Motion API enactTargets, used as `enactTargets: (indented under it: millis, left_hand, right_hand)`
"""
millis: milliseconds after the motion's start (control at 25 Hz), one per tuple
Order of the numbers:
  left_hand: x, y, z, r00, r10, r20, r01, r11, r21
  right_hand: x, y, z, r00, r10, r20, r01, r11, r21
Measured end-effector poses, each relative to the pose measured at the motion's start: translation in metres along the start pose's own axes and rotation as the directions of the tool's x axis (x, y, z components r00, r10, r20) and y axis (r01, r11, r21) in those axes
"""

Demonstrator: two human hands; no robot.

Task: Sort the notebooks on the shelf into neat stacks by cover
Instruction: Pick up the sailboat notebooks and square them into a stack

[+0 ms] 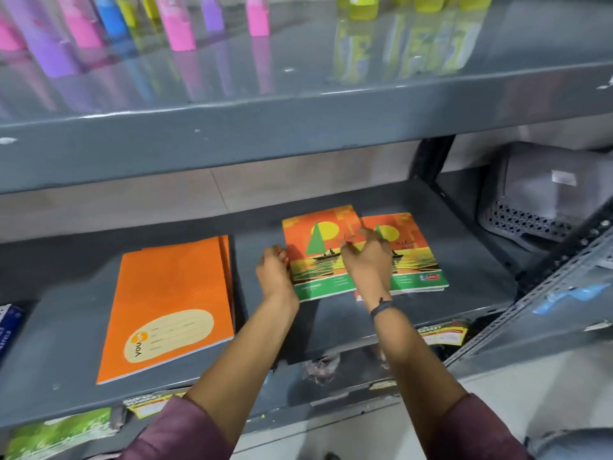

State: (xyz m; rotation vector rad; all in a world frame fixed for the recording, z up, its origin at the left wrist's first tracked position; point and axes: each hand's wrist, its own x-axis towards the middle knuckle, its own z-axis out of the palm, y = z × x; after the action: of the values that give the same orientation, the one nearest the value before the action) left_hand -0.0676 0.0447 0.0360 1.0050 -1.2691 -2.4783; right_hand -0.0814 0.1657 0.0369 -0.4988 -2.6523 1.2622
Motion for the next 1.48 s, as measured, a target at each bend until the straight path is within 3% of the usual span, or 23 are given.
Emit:
enactTargets:
  millis: [160,280,360,480,600,640,760,880,1000,1200,1320,1400,1480]
  left_hand:
    - [-0.027,-0.030,0.055,0.983,0.031,0.179,-0.048,0.995,0.092]
    - [-0.030,-0.052,0.063,0.978,-0.017,0.207,-0.015,0.988,0.152]
    - [-0.021,-0.061,0.061,0.987,-0.002,0.162,-0.029,0.981,0.192]
    - [0.000,-0.063,0.055,0.996,0.067,0.059,-0.077,0.981,0.179]
    - [0.012,-0.059,0.061,0.982,-0.027,0.187,-0.010,0.981,0.195]
    - [0.012,-0.058,0.067,0.966,-0.065,0.252,0.011,0.977,0.211]
    - [0.015,-0.060,0.087,0.919,-0.161,0.359,0.080,0.970,0.231]
    - [0.016,-0.064,0.094,0.886,-0.247,0.392,0.140,0.950,0.281]
    - [0.017,-0.064,0.092,0.887,-0.227,0.402,0.115,0.952,0.283]
    - [0.010,-0.073,0.063,0.905,-0.104,0.412,0.038,0.985,0.166]
    - [-0.008,-0.086,0.059,0.848,-0.128,0.514,0.035,0.982,0.188]
    - [-0.018,-0.084,0.062,0.845,-0.148,0.514,0.023,0.970,0.242]
    - [-0.022,-0.078,0.054,0.843,-0.152,0.517,-0.114,0.887,0.447]
  right_hand:
    - [0.033,0.040,-0.046,0.990,0.038,-0.136,-0.045,0.998,-0.049]
    - [0.054,0.067,-0.055,0.996,0.075,-0.052,-0.080,0.991,-0.107]
    - [0.078,0.085,-0.067,0.987,0.141,0.074,-0.148,0.983,0.111]
    - [0.116,0.101,-0.090,0.954,0.160,0.255,-0.279,0.788,0.549]
    - [0.141,0.107,-0.089,0.898,0.112,0.425,-0.402,0.601,0.691]
    - [0.146,0.104,-0.085,0.894,0.095,0.438,-0.400,0.608,0.686]
    - [0.150,0.087,-0.071,0.873,0.020,0.488,-0.313,0.790,0.527]
    - [0.151,0.074,-0.060,0.790,0.028,0.612,-0.354,0.837,0.418]
    - [0.154,0.077,-0.061,0.749,-0.010,0.663,-0.387,0.806,0.448]
    - [0.139,0.122,-0.077,0.738,-0.118,0.665,-0.450,0.648,0.615]
    - [0.121,0.137,-0.075,0.738,-0.109,0.666,-0.436,0.676,0.594]
    - [0.112,0.132,-0.081,0.739,-0.132,0.660,-0.428,0.665,0.612]
    - [0.103,0.127,-0.095,0.694,-0.201,0.692,-0.353,0.742,0.570]
